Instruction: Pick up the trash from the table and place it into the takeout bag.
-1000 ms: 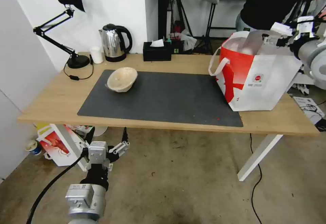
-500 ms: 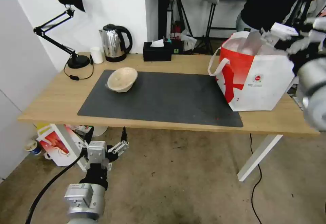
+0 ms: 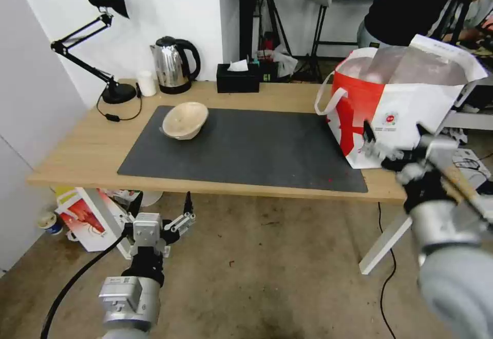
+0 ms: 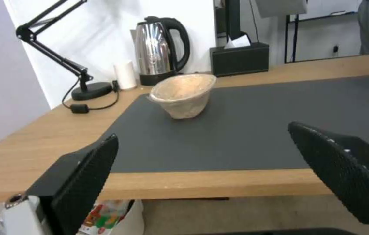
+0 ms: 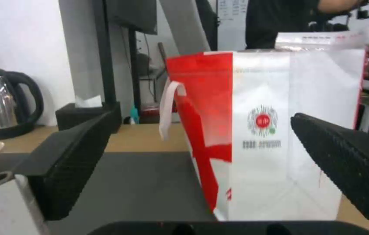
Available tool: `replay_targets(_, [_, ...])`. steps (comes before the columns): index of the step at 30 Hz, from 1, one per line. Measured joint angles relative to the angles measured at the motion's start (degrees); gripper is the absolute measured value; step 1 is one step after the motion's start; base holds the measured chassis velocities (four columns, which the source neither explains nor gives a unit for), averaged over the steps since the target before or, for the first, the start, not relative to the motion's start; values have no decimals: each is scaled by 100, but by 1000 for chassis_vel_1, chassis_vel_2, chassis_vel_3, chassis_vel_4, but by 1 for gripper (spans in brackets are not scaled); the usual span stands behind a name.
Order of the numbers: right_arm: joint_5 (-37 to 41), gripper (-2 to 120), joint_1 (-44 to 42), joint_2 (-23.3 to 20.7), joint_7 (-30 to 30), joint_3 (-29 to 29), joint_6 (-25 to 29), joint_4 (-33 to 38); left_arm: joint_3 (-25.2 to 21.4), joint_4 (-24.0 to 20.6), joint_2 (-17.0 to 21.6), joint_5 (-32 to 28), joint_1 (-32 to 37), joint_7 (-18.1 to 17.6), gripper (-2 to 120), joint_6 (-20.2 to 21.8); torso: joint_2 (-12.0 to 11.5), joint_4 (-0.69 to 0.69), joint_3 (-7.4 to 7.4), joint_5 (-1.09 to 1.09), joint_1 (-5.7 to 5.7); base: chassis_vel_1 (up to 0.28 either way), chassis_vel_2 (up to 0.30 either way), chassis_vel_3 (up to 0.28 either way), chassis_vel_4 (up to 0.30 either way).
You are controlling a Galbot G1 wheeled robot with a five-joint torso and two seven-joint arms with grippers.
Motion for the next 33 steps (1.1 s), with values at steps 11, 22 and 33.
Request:
replay_targets(11, [-1633, 100, -935, 938, 267, -744, 641, -87, -2, 21, 11, -23, -1, -5, 98, -86, -1, 1, 1, 1, 0, 0, 0, 0, 0])
replay_targets(22, [-1755, 100, -1281, 1205, 373, -1185, 1100, -294, 34, 93, 8, -58, -34, -10, 98, -118, -2, 1, 1, 2, 1, 0, 0, 0, 0])
replay_targets(33, [-1969, 100, -1383, 1266, 468, -1458, 1283, -505, 34, 108, 15, -61, -40, -13, 98, -125, -1, 2, 1, 2, 1, 0, 0, 0, 0])
